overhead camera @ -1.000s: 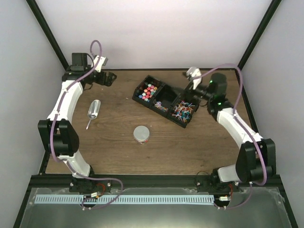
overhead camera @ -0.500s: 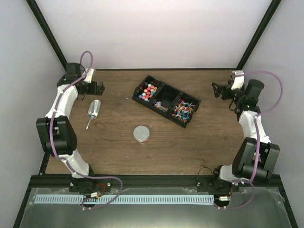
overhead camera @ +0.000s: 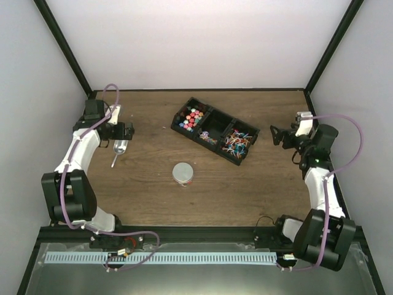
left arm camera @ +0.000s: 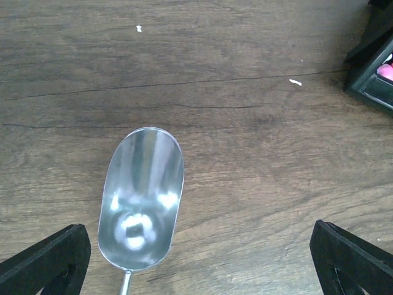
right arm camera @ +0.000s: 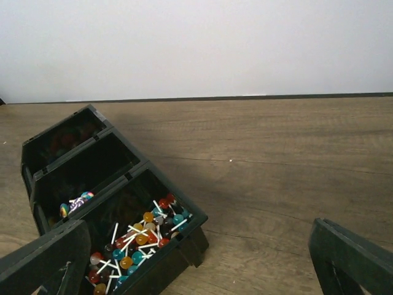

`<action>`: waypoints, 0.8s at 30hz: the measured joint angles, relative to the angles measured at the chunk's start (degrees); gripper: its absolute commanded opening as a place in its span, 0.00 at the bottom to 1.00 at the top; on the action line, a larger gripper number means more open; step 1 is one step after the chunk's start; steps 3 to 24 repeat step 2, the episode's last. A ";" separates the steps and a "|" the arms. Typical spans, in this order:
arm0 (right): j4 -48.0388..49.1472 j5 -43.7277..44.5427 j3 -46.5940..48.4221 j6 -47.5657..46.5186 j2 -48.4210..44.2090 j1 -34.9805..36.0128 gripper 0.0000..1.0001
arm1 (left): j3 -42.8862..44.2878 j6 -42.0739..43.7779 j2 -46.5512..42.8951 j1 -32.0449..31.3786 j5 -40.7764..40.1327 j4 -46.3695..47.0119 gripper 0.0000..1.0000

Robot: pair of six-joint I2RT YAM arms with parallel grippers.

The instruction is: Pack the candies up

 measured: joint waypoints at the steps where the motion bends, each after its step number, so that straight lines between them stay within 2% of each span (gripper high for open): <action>1: -0.15 0.00 -0.13 0.26 -0.15 0.00 1.00 | -0.09 -0.22 0.00 0.00 -0.04 0.26 1.00; 24: -0.13 -0.02 -0.24 0.57 -0.24 0.00 1.00 | -0.11 -0.61 0.00 0.00 -0.07 0.48 1.00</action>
